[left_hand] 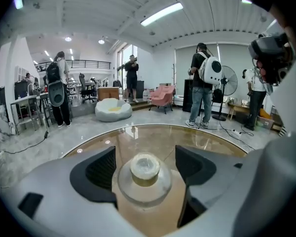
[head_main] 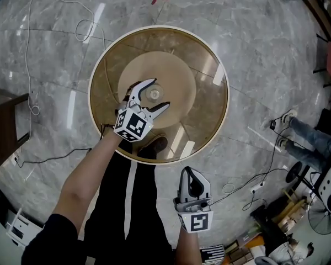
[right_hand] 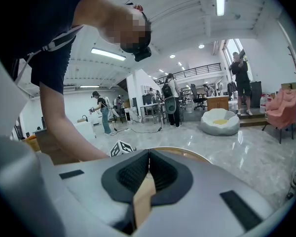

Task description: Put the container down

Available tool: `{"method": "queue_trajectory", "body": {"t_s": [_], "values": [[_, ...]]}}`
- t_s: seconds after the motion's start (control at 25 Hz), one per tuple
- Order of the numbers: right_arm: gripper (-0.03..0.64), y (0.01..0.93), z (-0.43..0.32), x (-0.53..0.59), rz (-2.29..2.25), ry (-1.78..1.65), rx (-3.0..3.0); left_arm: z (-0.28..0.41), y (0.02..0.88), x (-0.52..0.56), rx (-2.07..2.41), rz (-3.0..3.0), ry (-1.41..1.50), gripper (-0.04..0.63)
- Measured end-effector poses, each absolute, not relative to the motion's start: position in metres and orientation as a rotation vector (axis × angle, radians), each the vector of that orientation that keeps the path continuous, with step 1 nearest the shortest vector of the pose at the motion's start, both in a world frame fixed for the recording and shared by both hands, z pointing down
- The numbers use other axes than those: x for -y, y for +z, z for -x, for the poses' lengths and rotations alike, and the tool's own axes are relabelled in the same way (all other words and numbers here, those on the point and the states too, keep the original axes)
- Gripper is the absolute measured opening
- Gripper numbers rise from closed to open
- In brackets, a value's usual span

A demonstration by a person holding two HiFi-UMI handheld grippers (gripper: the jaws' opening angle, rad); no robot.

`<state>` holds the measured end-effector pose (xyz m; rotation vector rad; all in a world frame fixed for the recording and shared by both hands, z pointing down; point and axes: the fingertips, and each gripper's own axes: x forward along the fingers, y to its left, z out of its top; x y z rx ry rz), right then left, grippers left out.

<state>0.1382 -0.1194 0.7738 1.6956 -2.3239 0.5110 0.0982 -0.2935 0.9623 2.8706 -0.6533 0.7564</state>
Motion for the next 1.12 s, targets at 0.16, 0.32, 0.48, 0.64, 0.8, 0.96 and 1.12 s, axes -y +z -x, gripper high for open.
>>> {"method": "queue_trajectory", "body": {"t_s": [0.16, 0.32, 0.48, 0.64, 0.8, 0.96, 1.12], "values": [[0.029, 0.746, -0.142, 0.129, -1.705, 0.483, 2.336, -0.093, 0.924, 0.293, 0.692, -2.863, 0.714, 0.357], [0.029, 0.704, -0.136, 0.137, -1.688, 0.4, 2.393, -0.083, 0.868, 0.286, 0.724, -2.851, 0.662, 0.357], [0.029, 0.649, -0.136, 0.147, -1.678, 0.343, 2.402, -0.069, 0.798, 0.276, 0.766, -2.842, 0.622, 0.357], [0.029, 0.604, -0.139, 0.148, -1.668, 0.323, 2.421, -0.055, 0.723, 0.263, 0.82, -2.849, 0.567, 0.357], [0.029, 0.551, -0.13, 0.14, -1.65, 0.326, 2.453, -0.039, 0.64, 0.238, 0.815, -2.863, 0.528, 0.357], [0.029, 0.5, -0.129, 0.146, -1.628, 0.201, 2.498, -0.038, 0.563, 0.228, 0.809, -2.926, 0.463, 0.357], [0.029, 0.454, -0.128, 0.135, -1.61, 0.123, 2.52, -0.035, 0.492, 0.205, 0.838, -2.955, 0.362, 0.357]]}}
